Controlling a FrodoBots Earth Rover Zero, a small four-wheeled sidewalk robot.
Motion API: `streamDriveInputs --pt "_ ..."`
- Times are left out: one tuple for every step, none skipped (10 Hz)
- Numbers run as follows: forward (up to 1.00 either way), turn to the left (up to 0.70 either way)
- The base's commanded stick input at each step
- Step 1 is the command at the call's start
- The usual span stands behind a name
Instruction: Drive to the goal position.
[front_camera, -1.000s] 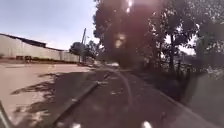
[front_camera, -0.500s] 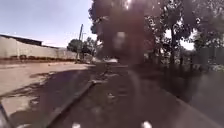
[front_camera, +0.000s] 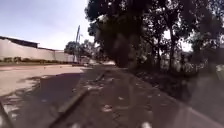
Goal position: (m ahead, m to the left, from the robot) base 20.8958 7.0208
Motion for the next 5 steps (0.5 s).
streamDriveInputs --pt "0.85 -0.16" --pt "0.85 0.00" --pt "0.85 0.00" --pt "0.85 0.00" --pt "0.85 0.00"
